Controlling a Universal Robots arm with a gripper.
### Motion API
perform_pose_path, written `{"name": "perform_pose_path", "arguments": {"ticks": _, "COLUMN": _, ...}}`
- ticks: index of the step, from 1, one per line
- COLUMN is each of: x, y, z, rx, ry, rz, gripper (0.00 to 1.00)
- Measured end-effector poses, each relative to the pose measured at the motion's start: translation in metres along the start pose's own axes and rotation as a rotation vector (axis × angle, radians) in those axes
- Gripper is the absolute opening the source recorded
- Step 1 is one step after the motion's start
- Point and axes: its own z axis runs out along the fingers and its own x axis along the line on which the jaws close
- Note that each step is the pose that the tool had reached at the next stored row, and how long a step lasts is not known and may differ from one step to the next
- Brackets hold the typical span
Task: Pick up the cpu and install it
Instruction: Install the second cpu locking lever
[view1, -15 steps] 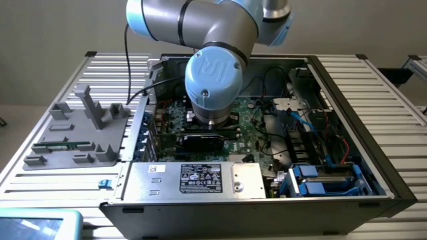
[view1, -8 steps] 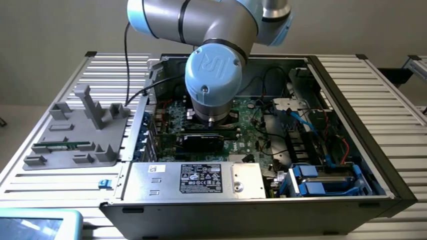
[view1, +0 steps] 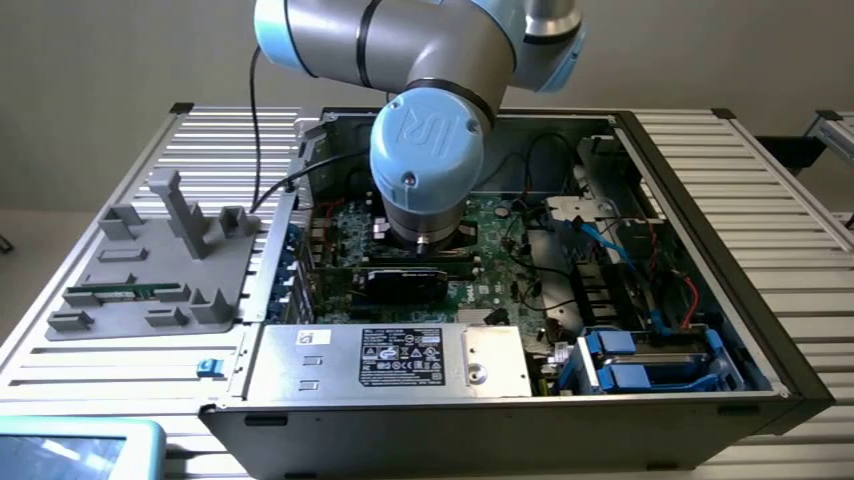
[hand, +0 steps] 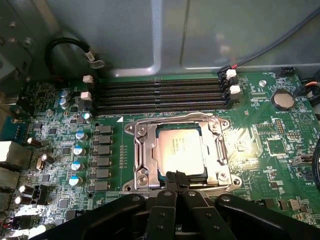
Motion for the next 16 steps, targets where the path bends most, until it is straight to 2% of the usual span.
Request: {"name": "perform_pose_path", "arguments": {"ticks": 16, "x": 0.0014, "y": -0.0007, "z": 0.0000, "rx": 0.0004, "ry": -0.0006, "rz": 0.000, "gripper": 0.09}}
